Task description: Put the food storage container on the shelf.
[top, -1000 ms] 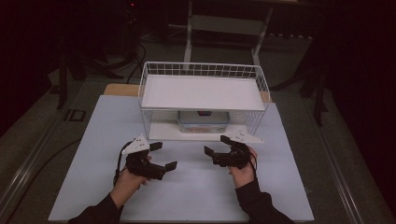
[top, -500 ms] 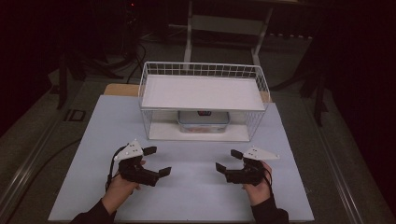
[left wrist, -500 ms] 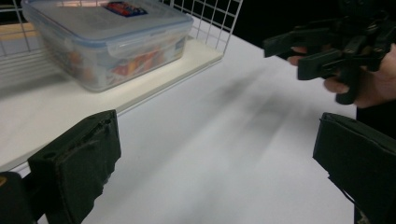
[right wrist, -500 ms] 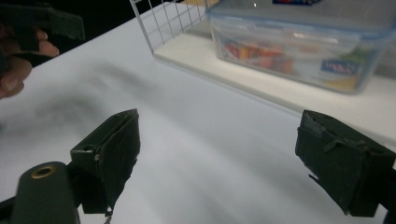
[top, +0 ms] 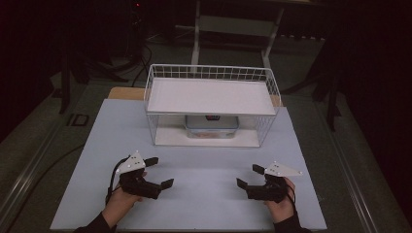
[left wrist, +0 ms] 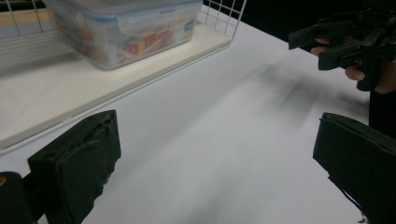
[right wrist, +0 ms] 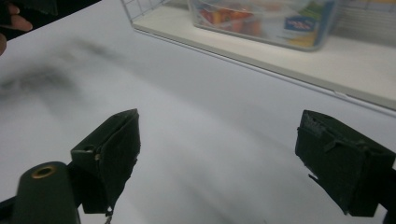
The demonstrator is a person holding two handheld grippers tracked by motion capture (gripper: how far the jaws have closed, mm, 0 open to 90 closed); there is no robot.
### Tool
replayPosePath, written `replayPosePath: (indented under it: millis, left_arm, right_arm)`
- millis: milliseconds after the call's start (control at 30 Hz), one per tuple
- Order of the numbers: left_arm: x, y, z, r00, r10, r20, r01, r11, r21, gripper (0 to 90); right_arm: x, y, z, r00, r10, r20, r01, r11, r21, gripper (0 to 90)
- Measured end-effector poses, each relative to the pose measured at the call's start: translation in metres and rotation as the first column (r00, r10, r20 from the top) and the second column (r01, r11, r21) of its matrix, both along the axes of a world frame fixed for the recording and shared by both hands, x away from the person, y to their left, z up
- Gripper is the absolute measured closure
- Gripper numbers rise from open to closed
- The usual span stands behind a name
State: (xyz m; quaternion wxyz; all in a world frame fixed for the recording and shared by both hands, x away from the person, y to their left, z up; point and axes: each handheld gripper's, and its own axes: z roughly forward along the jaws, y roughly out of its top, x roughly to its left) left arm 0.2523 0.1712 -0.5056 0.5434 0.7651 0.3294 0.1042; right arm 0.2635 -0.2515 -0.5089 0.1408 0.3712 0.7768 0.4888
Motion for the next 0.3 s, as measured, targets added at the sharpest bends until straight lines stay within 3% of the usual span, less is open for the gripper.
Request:
replayPosePath:
  millis: [300]
  left_arm:
    - [0.0006, -0.0023, -0.0028, 1.0000, -0.005, -0.005, 0.005, 1.0000, 0.008, 1.0]
  right_arm:
    - [0.0022, -0.0105, -0.0031, 0.9995, -0.029, -0.014, 0.029, 0.9993, 0.022, 13.9]
